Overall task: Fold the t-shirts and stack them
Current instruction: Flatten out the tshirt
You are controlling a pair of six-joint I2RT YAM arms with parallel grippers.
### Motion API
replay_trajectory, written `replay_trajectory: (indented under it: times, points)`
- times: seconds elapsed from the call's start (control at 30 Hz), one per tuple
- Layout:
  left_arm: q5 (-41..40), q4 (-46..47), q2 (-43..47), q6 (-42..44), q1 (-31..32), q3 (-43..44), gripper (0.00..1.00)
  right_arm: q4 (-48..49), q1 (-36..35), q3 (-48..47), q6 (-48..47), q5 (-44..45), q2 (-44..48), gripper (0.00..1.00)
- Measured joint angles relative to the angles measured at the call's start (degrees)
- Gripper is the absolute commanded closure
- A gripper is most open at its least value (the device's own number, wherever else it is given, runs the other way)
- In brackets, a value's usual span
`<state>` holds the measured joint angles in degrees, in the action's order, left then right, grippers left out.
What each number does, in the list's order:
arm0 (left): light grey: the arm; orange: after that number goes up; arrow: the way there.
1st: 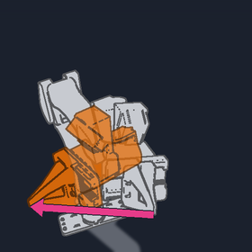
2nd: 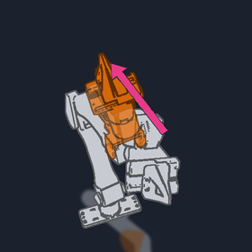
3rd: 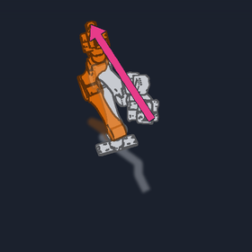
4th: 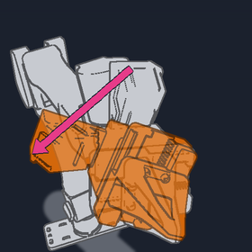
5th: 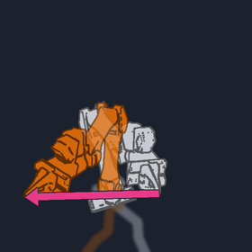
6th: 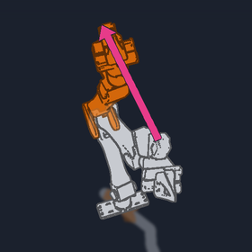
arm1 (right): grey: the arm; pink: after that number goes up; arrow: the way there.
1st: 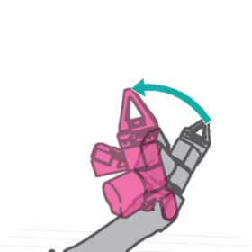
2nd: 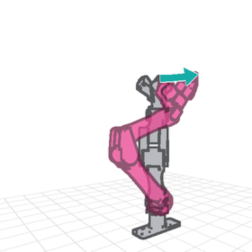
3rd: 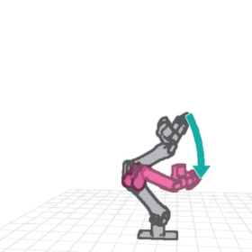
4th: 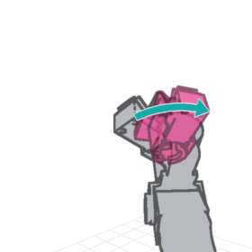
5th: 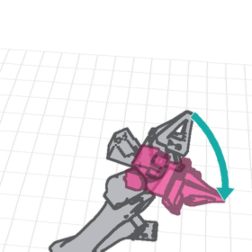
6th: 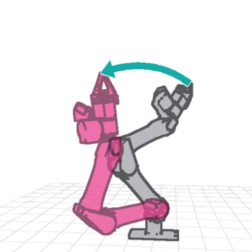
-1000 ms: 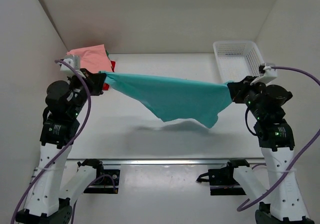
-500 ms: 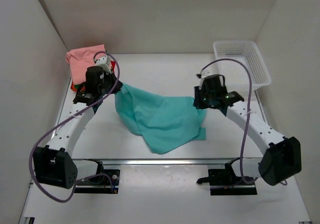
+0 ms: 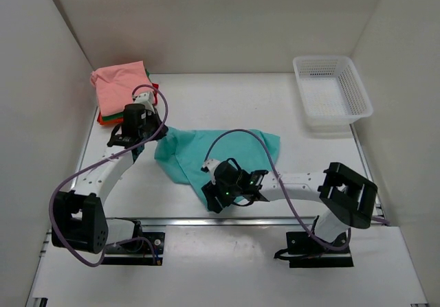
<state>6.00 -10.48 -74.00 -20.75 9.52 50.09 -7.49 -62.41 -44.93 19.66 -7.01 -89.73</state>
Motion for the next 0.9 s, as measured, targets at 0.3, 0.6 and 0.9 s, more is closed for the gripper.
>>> replay_trajectory:
  times: [0.3,0.6,0.9]
  points:
    - [-0.09,-1.31,9.33,-0.07,-1.36,-5.22,1.00,0.98,-8.13,-9.38,2.47,3.26,-10.12,1.00]
    - [-0.74,-11.43,25.31,-0.20,-2.51,-1.20,1.00,-20.48,-11.87,-12.61,6.32,13.03,10.67,1.00]
    - [-1.33,-17.55,36.44,-1.14,2.19,16.46,1.00,-25.11,-10.10,-23.93,7.87,24.72,38.80,1.00]
